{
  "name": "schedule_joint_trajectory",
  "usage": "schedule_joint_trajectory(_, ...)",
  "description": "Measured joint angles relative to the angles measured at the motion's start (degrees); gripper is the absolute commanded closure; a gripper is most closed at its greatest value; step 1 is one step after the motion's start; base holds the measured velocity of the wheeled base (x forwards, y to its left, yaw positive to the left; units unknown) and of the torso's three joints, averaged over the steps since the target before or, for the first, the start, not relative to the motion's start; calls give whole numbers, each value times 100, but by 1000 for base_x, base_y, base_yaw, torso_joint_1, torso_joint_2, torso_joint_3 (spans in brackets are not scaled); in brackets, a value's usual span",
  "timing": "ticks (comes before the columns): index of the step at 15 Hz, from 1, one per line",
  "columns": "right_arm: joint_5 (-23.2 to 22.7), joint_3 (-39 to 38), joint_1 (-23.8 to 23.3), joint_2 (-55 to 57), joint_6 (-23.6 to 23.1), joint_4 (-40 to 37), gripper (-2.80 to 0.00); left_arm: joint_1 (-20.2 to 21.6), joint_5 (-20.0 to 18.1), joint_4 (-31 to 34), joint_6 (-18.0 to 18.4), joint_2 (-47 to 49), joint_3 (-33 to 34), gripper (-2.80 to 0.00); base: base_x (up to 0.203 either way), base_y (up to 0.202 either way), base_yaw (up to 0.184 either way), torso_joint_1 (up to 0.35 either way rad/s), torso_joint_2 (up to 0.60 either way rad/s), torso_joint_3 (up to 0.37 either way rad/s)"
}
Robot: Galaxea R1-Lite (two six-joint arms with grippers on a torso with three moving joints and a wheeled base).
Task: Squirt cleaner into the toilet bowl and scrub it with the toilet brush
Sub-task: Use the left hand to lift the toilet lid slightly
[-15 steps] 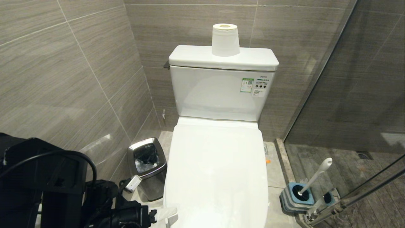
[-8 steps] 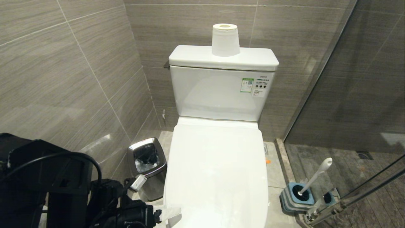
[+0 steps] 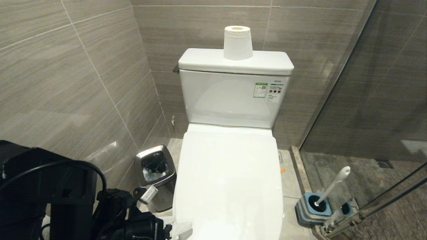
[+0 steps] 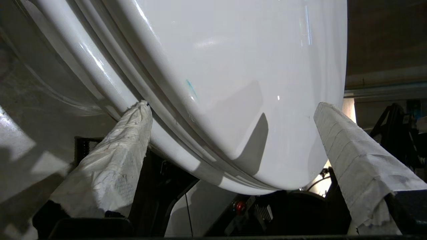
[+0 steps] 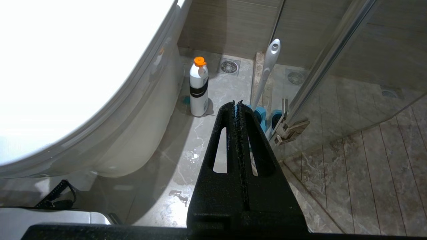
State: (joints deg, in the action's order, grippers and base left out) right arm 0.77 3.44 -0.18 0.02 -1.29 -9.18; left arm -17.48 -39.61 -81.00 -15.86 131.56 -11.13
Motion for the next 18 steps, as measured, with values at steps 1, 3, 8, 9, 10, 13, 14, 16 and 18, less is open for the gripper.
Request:
schedule_joint_trajectory(1,0,0,2,0,0,0,0,54,56,141,124,-9,11,-280,0,0,0,0,0,0)
schedule_joint_trajectory(3,0,0,1,0,2,0,0,218,241,603,337,-44,36,-280,0,0,0,0,0,0)
schedule_joint_trajectory(8,2,0,-4,0,0,0,0,499,199,1119,1145,-68,-4,-280,0,0,0,5,2,0)
schedule_joint_trajectory(9,-1,0,0,0,0,0,0,508,202,1086,1165,-77,-30,-280,0,0,0,0,0,0)
schedule_joint_trajectory(10,-3,0,0,0,0,0,0,541,205,954,1151,-94,-66,-280,0,0,0,0,0,0)
schedule_joint_trajectory(13,0,0,0,0,2,0,0,720,134,373,781,-171,-58,-280,0,0,0,0,0,0)
schedule_joint_trajectory(14,0,0,0,0,2,1,0,740,95,238,555,-202,-35,-280,0,0,0,0,0,0)
schedule_joint_trajectory(16,-2,0,2,0,0,0,0,762,53,-56,14,-273,32,-280,0,0,0,0,0,0)
schedule_joint_trajectory(18,-5,0,-2,-1,-1,0,0,759,-14,-94,-362,-333,85,-280,0,0,0,0,0,0)
